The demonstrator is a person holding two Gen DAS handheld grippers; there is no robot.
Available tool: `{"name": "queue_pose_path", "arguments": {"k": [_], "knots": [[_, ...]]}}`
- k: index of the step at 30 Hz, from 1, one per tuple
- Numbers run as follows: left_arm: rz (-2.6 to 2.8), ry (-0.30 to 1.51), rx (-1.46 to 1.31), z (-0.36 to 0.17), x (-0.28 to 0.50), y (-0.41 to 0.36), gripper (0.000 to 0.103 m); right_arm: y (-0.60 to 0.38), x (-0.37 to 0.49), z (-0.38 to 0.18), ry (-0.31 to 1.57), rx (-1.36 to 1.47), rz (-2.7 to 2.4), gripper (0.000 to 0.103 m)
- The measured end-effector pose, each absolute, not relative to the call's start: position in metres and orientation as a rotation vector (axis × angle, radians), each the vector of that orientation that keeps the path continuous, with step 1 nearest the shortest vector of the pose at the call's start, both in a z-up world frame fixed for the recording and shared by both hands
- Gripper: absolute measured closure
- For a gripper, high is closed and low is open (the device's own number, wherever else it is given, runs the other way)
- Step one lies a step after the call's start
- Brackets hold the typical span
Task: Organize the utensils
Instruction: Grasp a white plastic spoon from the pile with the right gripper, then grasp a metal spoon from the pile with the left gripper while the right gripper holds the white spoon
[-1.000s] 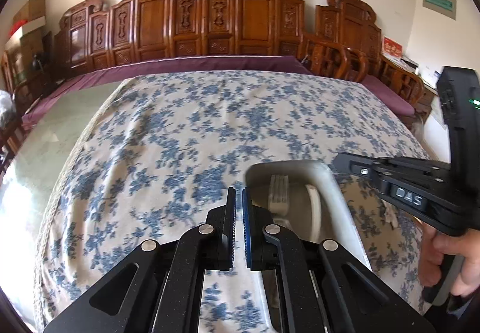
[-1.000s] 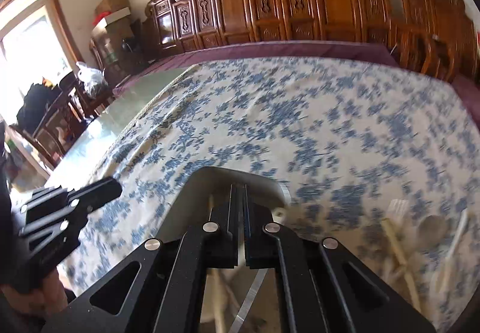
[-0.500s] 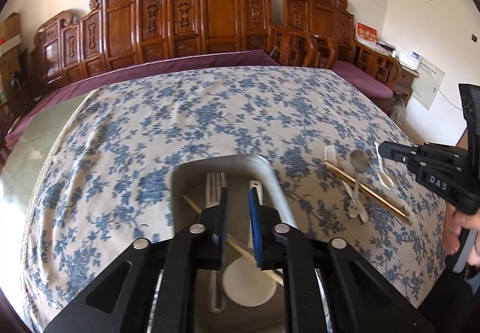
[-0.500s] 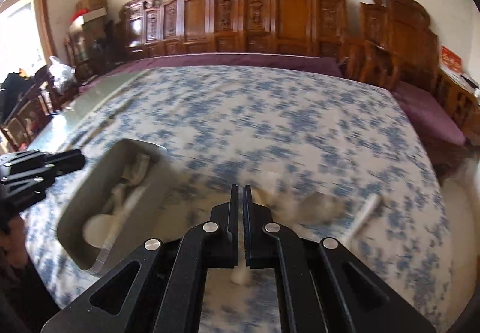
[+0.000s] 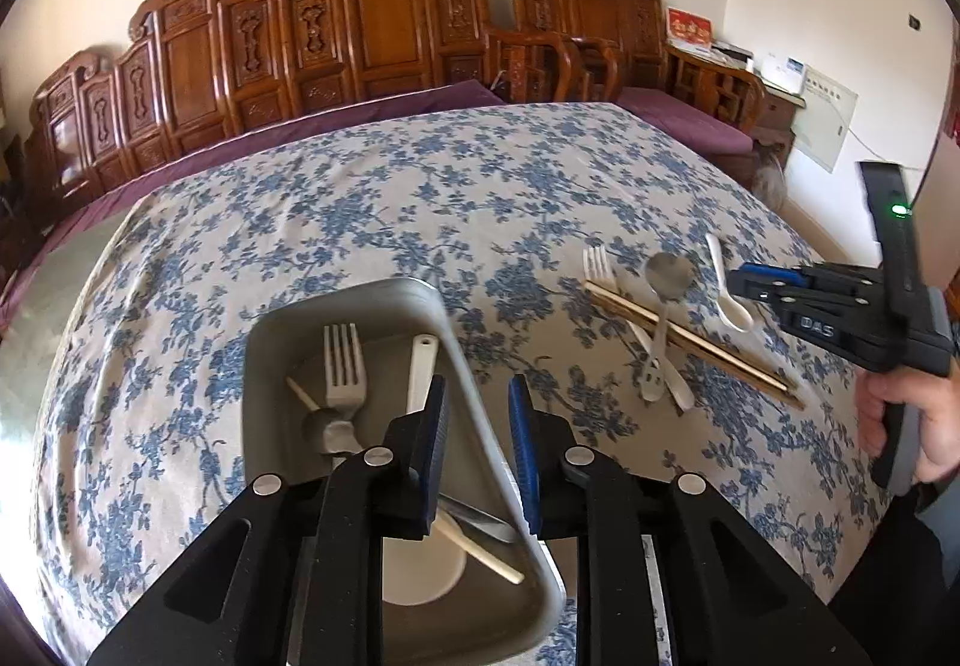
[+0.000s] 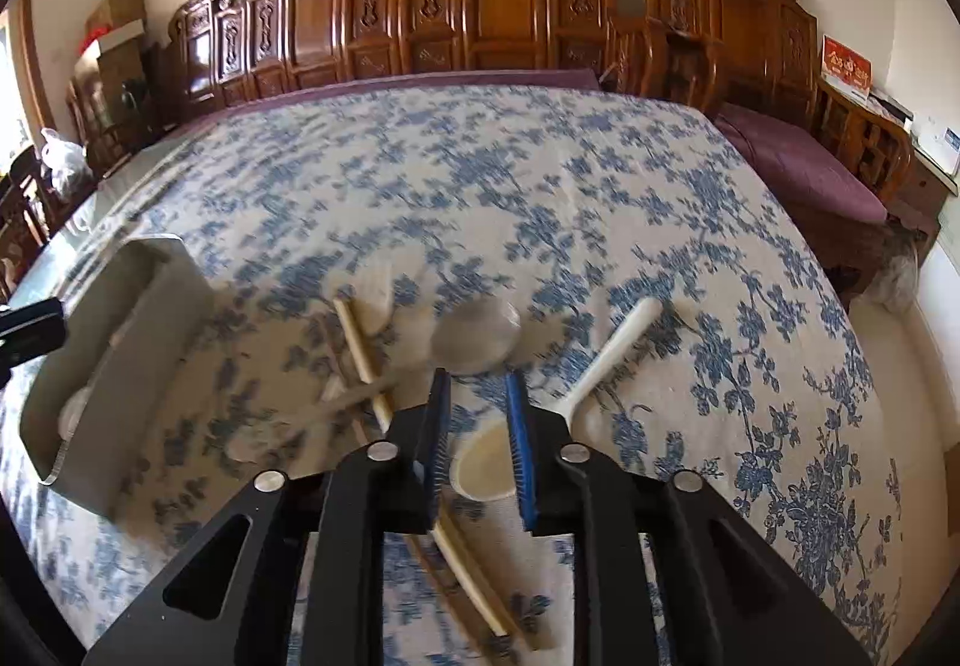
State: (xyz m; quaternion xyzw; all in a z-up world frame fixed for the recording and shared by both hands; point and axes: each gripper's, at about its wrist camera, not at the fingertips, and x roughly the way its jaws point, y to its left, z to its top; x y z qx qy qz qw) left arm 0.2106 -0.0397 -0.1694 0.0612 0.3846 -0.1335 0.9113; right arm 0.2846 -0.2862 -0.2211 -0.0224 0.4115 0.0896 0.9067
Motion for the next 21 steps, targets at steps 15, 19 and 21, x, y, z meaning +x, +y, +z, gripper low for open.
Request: {"name": "queue_pose_path", "arguments": {"k": [15,19,21], "knots": [[-0.298,0.804,0.167,-0.178,0.202,-0.068,0.084,-0.31,0.319,-0.256,0.946,-0.023,0.083,0.067],[-0.301,0.816,0.158,-0.177,0.204,-0.073,0.084,-0.313,0.32,-0.255,0.956,-0.016,0.095,0.094],[-0.303,0.821,0.175,-0.177,0.205,-0.079,0.084,-0.317,0.32,-0.255,0.963,0.013,0.108,0.095]]}}
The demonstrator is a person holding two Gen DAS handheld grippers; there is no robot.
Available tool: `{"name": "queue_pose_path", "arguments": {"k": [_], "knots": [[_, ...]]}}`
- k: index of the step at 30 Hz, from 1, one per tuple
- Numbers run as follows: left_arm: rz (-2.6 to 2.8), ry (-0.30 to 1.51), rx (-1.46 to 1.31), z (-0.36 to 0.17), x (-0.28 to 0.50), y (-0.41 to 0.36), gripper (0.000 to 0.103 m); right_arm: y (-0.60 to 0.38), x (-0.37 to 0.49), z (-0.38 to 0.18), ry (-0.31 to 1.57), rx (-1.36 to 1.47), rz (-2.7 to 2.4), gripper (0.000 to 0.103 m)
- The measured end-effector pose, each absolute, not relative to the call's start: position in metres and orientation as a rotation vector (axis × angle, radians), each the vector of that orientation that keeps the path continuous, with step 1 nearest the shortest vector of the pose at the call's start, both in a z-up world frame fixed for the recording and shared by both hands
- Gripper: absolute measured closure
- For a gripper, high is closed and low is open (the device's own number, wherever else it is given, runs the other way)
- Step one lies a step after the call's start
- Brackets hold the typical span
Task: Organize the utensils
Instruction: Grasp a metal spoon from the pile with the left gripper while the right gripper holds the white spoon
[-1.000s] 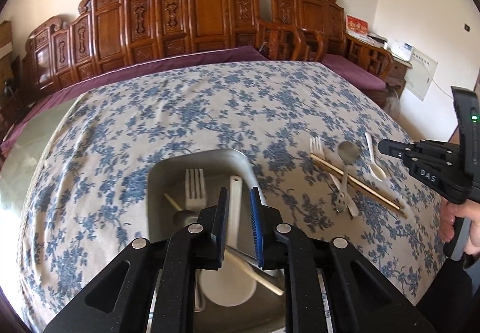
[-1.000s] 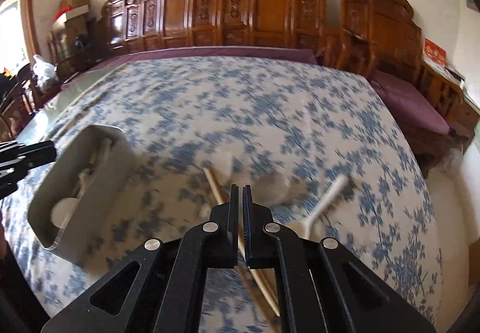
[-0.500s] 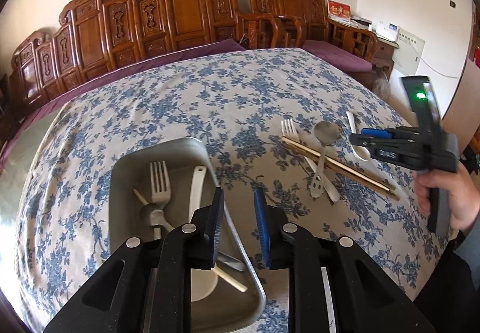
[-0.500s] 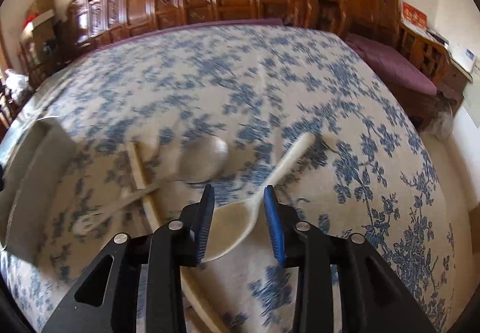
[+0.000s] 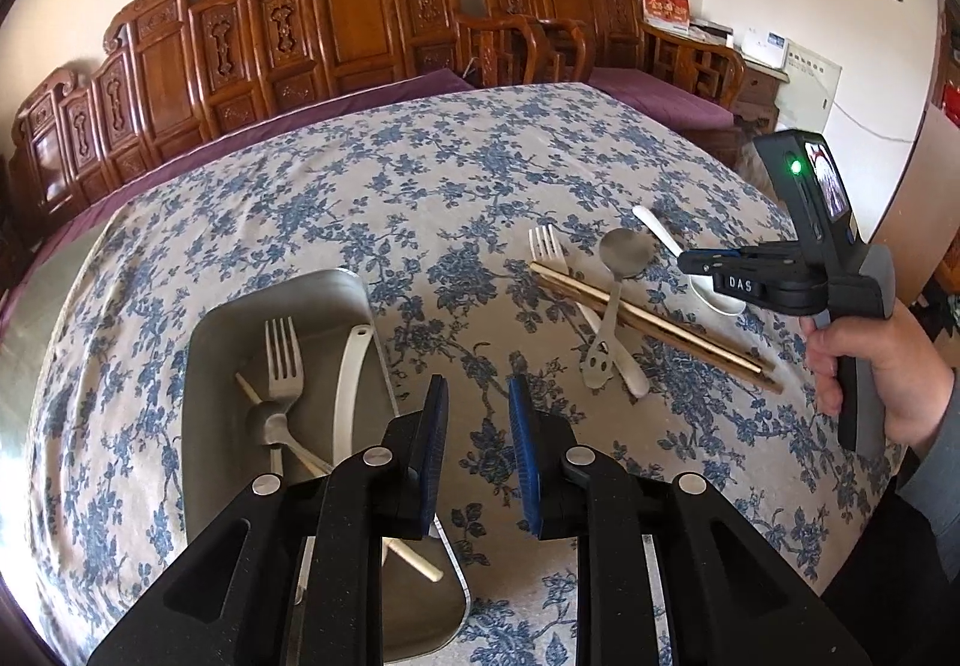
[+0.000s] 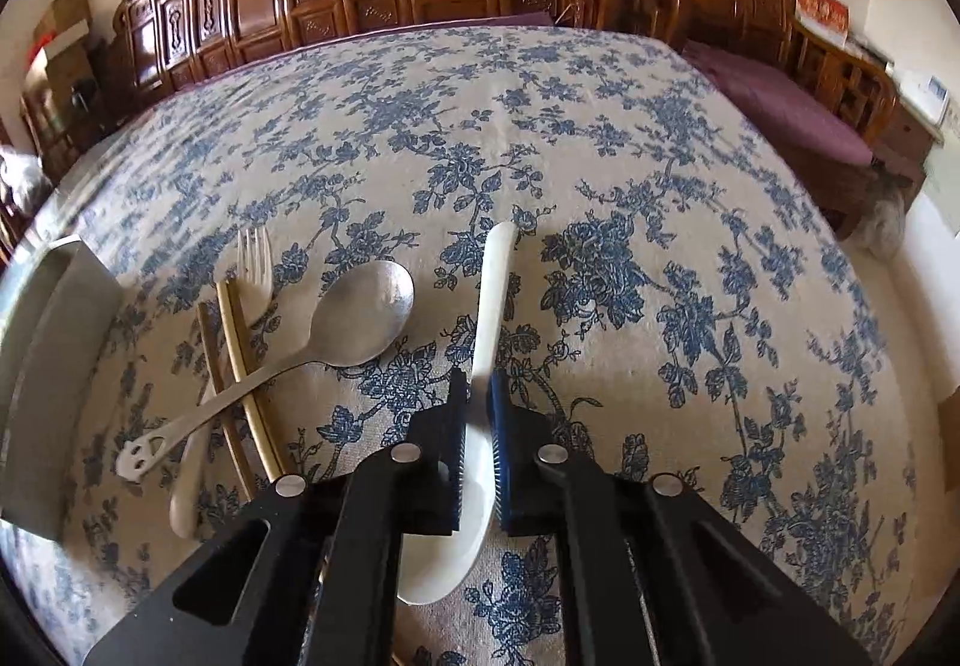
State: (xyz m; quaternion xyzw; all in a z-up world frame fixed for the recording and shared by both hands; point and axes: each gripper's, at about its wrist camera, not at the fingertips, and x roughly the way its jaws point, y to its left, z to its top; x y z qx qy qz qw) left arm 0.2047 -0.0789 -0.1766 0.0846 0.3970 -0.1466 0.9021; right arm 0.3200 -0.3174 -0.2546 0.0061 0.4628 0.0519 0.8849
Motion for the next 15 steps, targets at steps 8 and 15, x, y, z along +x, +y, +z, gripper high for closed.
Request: {"name": "queue_pose_path", "arguments": {"k": [8,15], "knots": [[-0.359,0.85,0.199,-0.18,0.222,-0.11,0.084,-0.337,0.316,-0.247,0.941,0.085,0.116,0.095],[-0.413,0.902,0.25,-0.2,0.256,-0.153,0.084,-0.352,0.314,-0.243,0.921,0.142,0.14,0.095]]}}
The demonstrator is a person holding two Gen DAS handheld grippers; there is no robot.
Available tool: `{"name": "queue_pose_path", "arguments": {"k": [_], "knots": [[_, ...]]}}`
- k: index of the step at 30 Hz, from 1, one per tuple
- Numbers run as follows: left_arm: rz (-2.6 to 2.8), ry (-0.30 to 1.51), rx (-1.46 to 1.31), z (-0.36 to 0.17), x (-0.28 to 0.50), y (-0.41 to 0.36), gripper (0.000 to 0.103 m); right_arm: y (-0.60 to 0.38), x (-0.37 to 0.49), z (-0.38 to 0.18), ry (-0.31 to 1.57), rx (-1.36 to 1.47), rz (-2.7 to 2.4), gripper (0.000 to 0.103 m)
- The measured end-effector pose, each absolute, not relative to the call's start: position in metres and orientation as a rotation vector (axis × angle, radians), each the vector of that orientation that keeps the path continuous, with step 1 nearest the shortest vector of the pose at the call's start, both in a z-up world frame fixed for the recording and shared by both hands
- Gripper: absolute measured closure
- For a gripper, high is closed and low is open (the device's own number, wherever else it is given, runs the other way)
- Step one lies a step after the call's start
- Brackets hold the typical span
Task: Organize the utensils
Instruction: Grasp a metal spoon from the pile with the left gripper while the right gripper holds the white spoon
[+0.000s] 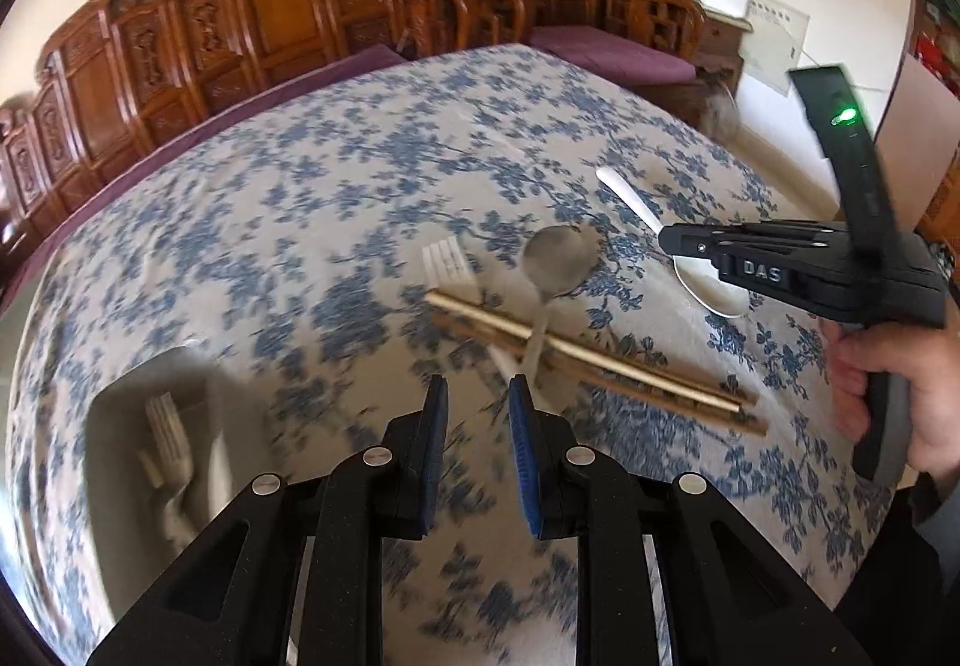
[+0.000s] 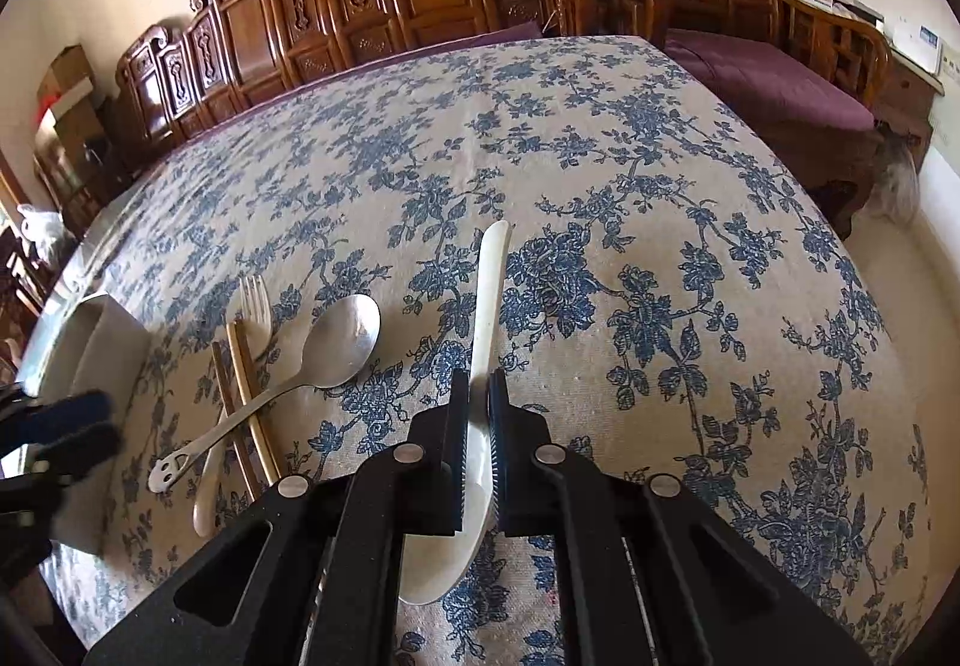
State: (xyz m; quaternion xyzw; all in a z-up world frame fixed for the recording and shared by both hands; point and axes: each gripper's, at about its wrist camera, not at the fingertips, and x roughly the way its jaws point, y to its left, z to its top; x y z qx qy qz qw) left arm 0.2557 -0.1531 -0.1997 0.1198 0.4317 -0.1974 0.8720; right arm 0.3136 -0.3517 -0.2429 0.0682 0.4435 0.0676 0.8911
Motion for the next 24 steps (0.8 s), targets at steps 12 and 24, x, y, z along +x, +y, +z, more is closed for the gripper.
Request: {"name": "queue_pose_path", "arguments": {"k": [12,24], "knots": [[-0.476,1.014,0.272,-0.231,0.295,-0.186,0.084,-0.361,0.313,-0.237,0.897,0.216,0.185,0.095],[-0.503,1.056,0.313,-0.235,0.298,-0.199,0.084,-0.359,0.311,-0.231,0.879,0.235,0.203,0.095]]}}
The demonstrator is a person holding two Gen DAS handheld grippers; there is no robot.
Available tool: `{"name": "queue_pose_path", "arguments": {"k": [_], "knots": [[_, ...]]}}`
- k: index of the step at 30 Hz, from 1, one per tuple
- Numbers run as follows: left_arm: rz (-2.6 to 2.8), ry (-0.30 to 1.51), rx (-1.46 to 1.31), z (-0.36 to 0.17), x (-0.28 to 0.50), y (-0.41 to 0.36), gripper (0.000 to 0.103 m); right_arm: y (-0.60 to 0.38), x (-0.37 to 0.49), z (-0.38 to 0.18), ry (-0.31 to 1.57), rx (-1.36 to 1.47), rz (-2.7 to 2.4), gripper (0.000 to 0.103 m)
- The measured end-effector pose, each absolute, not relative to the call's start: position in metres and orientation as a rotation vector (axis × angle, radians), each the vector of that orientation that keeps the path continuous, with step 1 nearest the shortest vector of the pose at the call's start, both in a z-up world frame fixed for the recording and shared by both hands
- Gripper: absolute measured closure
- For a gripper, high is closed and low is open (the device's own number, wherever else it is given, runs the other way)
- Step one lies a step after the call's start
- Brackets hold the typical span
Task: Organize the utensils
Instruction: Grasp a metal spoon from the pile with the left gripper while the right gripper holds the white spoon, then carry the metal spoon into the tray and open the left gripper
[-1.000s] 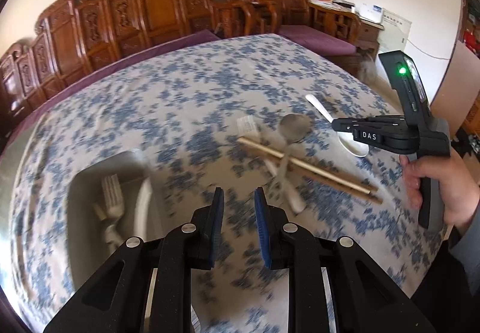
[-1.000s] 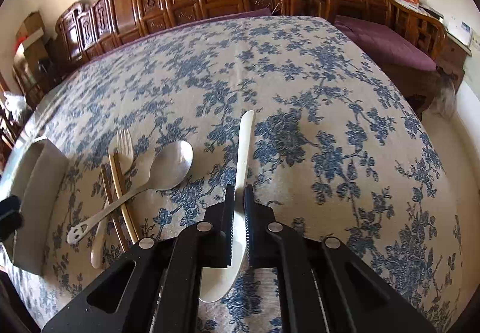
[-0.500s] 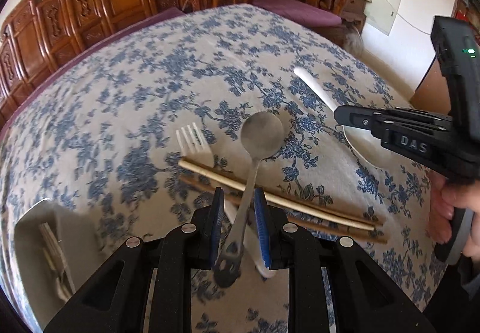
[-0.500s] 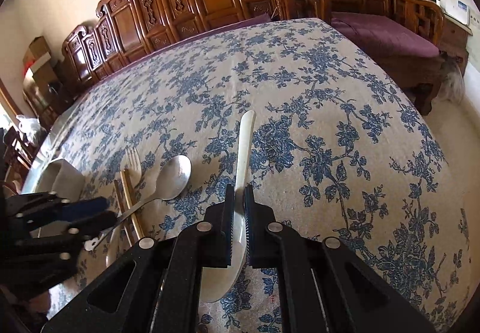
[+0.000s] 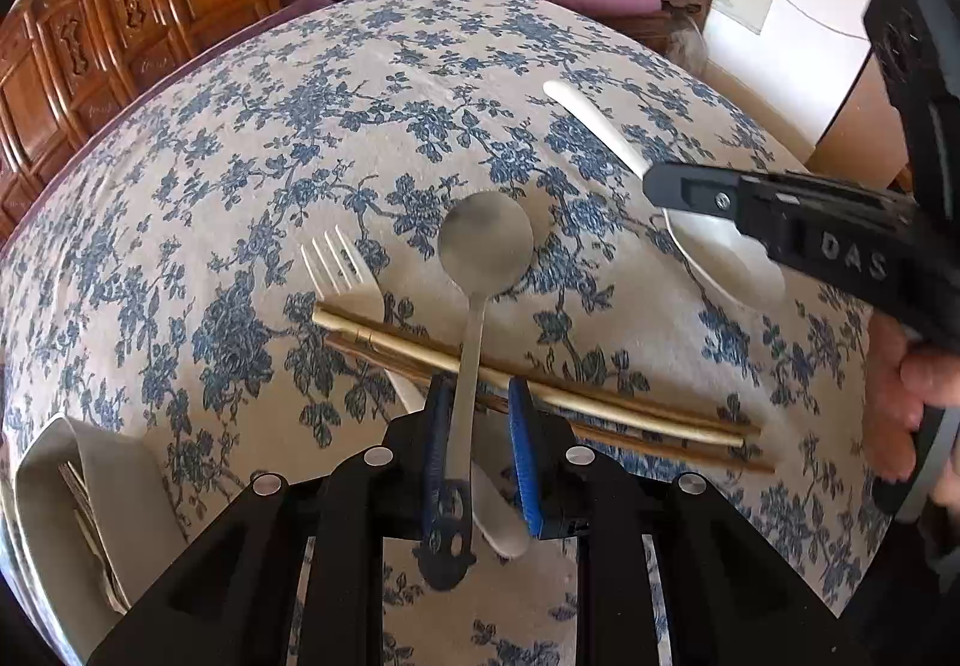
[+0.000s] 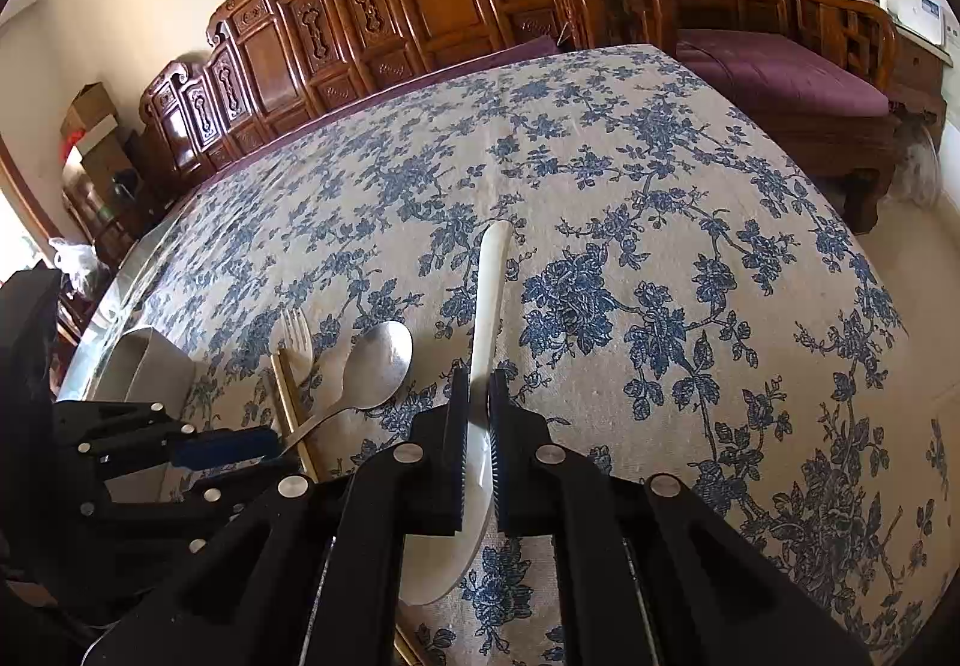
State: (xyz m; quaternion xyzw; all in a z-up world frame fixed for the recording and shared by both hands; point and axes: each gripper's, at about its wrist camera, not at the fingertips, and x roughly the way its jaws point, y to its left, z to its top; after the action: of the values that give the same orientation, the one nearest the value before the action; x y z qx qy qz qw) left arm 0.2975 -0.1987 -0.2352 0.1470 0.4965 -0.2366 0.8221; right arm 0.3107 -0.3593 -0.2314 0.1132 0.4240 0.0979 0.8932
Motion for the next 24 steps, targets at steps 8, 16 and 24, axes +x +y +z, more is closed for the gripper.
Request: {"name": "queue_pose_path", "arguments": {"k": [8,16,24], "knots": [[-0.488,1.089,0.35,-0.238,0.314,-0.206,0.097,-0.358,0.311,-0.23,0.878,0.236,0.209,0.095],[-0.482,1.067,0.343,-0.232,0.303,-0.204,0.103,-0.354,0.311,-0.229,0.874,0.234,0.223,0.095],[-0.467,1.059,0.307,-0.221,0.299,-0.199,0.103,-0.347,0.31,-0.227,0.869,0.226,0.225,0.095]]}}
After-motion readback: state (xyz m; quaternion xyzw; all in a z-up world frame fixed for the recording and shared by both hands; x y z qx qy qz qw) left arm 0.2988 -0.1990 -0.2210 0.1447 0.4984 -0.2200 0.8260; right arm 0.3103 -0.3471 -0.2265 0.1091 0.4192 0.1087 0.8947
